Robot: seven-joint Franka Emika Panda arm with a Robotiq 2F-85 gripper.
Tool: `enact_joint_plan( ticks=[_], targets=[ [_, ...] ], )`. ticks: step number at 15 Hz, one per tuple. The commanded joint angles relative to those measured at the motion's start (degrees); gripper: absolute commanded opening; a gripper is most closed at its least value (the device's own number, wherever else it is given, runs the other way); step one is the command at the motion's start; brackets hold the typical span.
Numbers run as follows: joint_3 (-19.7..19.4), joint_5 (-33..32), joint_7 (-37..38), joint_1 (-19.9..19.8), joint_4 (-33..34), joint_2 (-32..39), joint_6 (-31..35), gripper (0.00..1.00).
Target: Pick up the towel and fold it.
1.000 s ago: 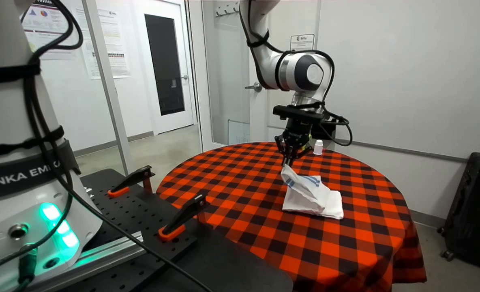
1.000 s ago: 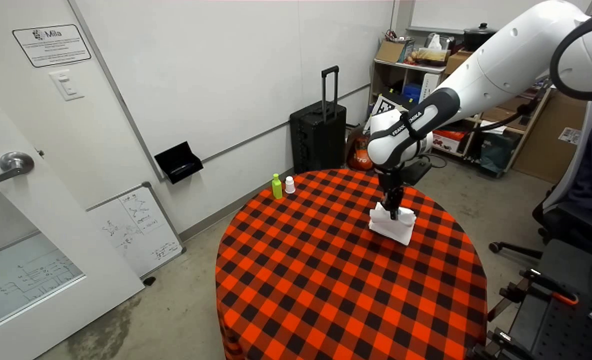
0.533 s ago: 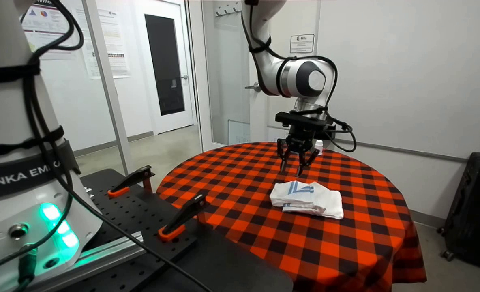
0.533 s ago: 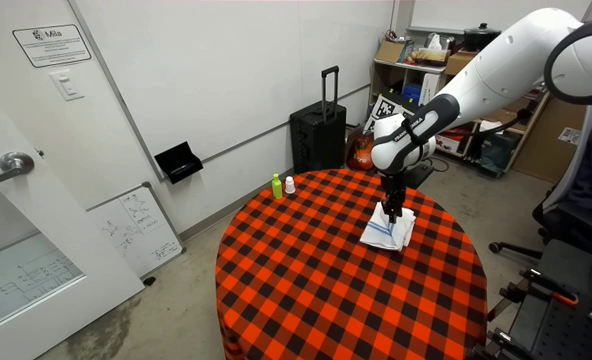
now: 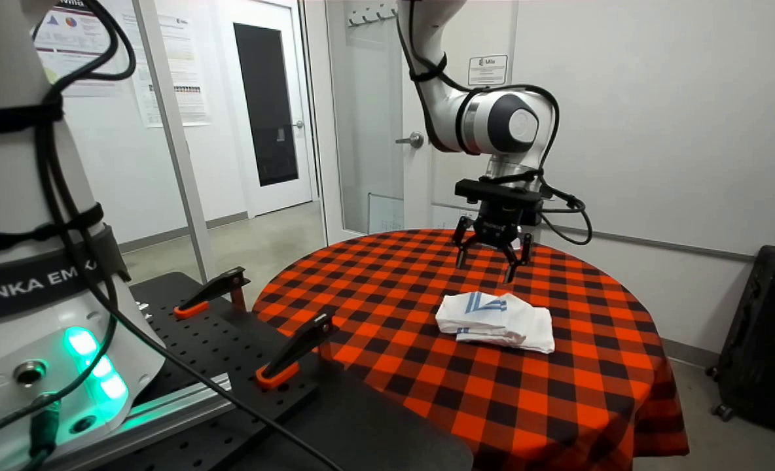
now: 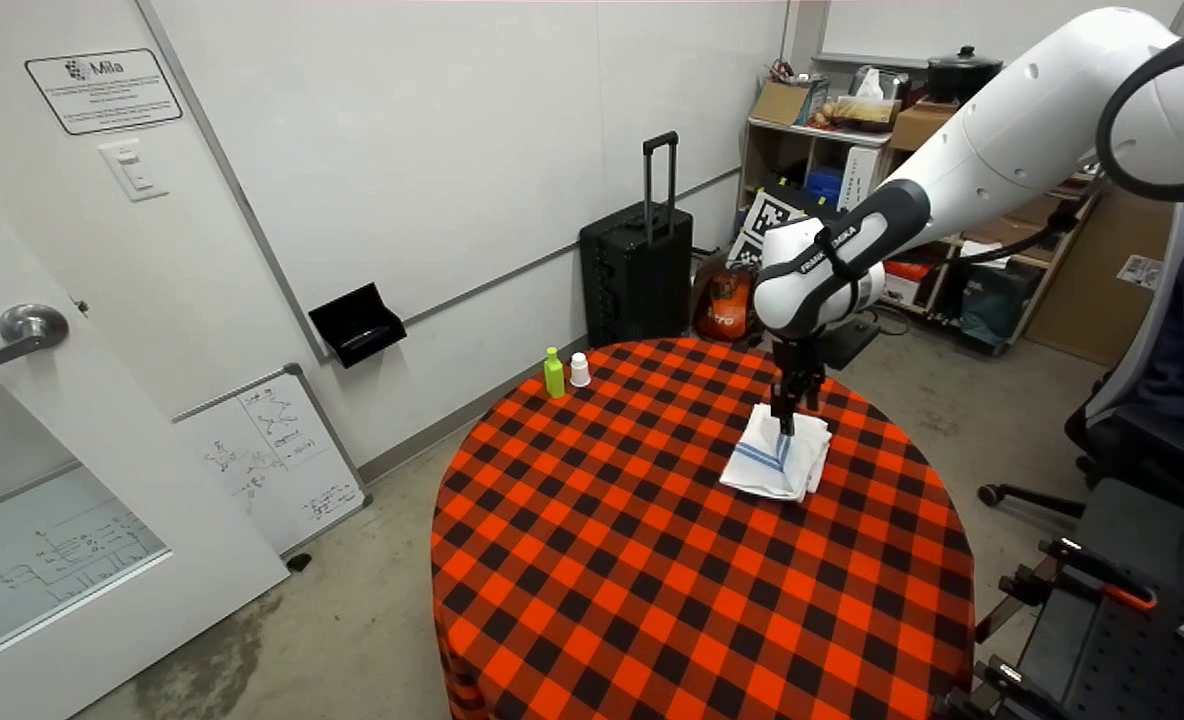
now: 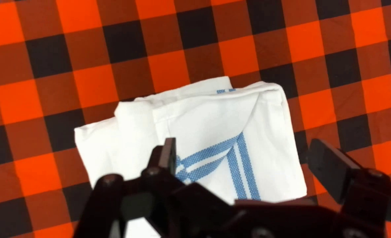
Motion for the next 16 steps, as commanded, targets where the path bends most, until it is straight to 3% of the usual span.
enact_joint_plan(
  ticks=[1,6,8,13,16],
  targets=[
    [0.23,2.44,-1.94,-2.90,-1.57,-5.24,-3.29,1.00],
    [2.39,13.50,-6.87,-9.25,-6.19,-16.10,-14.43,1.00],
    [2.63,18.54,-12.12,-11.26,-9.38,-21.71,-18.18,1.00],
    [-1.69,19.15,-20.88,-10.26,-16.53,-32.99,-23.66,1.00],
    [-4.10,17.98,-24.33,-8.43,-21.14,-38.84,-22.38,1.00]
  ],
)
